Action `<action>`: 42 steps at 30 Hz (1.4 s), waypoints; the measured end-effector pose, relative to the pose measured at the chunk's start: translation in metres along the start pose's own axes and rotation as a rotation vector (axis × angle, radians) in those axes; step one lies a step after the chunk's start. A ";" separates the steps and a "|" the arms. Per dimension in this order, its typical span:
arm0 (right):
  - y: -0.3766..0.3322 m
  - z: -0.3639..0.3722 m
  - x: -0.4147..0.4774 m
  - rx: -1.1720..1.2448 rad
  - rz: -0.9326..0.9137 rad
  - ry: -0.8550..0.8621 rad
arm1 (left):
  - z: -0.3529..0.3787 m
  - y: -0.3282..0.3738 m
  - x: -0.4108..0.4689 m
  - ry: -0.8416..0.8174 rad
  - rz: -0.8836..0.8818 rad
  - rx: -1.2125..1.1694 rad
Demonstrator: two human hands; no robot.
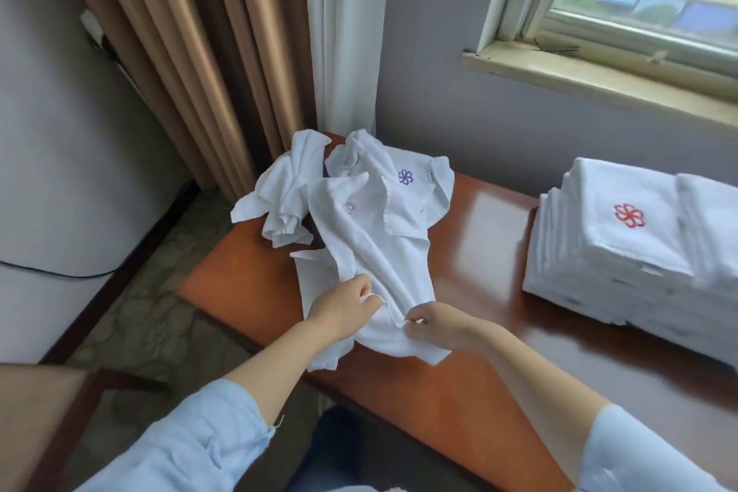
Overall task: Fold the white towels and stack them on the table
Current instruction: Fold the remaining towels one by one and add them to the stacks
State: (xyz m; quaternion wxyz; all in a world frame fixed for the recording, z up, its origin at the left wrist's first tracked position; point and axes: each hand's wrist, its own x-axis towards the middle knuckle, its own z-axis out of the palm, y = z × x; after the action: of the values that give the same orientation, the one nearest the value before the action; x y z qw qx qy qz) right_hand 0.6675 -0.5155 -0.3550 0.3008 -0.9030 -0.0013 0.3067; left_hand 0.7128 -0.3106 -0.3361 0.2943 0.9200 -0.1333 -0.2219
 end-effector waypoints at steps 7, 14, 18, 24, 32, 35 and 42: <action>0.032 0.042 -0.041 0.054 0.177 -0.277 | 0.041 -0.003 -0.028 -0.178 -0.069 0.117; 0.050 0.027 -0.041 0.126 0.190 0.050 | 0.043 -0.006 -0.023 -0.087 -0.046 0.290; 0.042 0.012 -0.021 -0.018 0.137 0.206 | 0.046 -0.006 -0.007 -0.011 0.090 0.445; 0.025 -0.005 0.020 -0.226 0.111 0.179 | 0.042 -0.017 0.024 0.044 0.129 0.517; 0.040 -0.006 0.038 -0.296 0.197 0.115 | 0.040 -0.029 0.052 -0.261 0.148 0.427; 0.051 -0.001 0.024 -0.296 0.241 0.133 | 0.046 -0.015 0.056 -0.347 0.260 0.429; 0.091 0.034 -0.047 -0.122 0.435 0.181 | 0.075 0.042 0.064 -0.542 0.533 0.586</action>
State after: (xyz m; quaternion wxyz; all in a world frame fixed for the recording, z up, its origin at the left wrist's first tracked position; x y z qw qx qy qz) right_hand 0.5943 -0.5804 -0.4000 0.1717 -0.9223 0.2016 0.2814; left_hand 0.7270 -0.4036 -0.3863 0.0238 0.8068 -0.4935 -0.3238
